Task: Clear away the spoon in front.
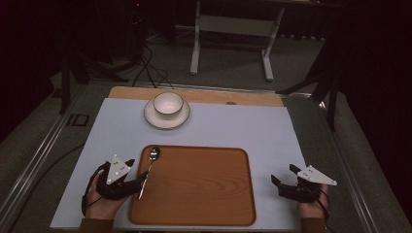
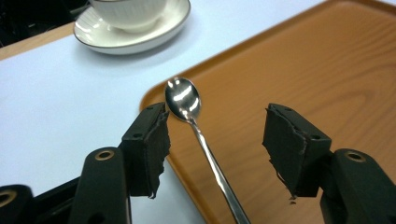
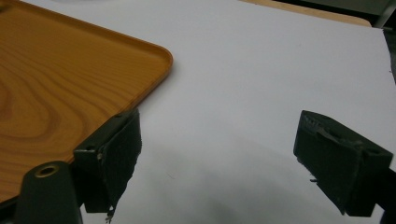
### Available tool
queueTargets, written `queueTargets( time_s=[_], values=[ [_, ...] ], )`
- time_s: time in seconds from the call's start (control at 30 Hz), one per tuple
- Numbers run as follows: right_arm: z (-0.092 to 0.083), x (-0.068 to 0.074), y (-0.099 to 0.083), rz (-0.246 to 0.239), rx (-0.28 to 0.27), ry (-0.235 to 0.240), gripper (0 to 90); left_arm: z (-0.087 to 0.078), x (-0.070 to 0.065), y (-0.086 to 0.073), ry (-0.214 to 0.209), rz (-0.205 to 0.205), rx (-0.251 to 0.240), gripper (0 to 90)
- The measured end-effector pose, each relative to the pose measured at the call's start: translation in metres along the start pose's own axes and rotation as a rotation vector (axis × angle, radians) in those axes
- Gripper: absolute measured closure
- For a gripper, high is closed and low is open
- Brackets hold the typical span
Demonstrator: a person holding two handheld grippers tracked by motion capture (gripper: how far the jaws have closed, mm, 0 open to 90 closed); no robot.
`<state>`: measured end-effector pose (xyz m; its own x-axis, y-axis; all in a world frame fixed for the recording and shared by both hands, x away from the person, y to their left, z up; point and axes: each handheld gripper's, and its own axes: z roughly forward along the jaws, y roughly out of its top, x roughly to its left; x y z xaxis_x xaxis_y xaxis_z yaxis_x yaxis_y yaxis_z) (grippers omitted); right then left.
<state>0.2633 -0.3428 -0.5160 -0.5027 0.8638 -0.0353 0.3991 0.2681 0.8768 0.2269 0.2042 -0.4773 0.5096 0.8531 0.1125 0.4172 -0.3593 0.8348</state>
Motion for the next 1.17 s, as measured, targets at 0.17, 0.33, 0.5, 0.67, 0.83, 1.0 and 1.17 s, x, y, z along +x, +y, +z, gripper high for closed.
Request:
queueTargets(
  time_s=[0.17, 0.33, 0.5, 0.67, 0.83, 1.0, 1.17],
  values=[
    [-0.001, 0.001, 0.001, -0.007, -0.011, 0.004, 15.0, 0.000, 0.009, 0.008, 0.018, -0.016, -0.022, 37.4],
    [-0.003, 0.000, 0.001, -0.009, -0.023, 0.002, 15.0, 0.004, 0.023, 0.014, 0.041, -0.040, -0.047, 37.5],
    [-0.005, -0.001, 0.001, -0.011, -0.042, 0.001, 15.0, 0.006, 0.037, 0.015, 0.077, -0.066, -0.071, 37.6],
    [-0.005, -0.001, 0.001, -0.014, -0.045, 0.004, 15.0, 0.009, 0.049, 0.010, 0.119, -0.090, -0.090, 36.2],
    [-0.005, -0.002, 0.001, -0.012, -0.045, 0.003, 14.9, 0.013, 0.056, 0.001, 0.162, -0.105, -0.086, 32.2],
    [-0.005, -0.003, 0.000, -0.014, -0.041, 0.002, 14.9, 0.023, 0.064, -0.008, 0.179, -0.140, -0.056, 31.0],
    [-0.003, -0.006, -0.001, -0.017, -0.027, -0.004, 14.9, 0.035, 0.070, -0.016, 0.213, -0.112, -0.015, 32.7]
  ],
)
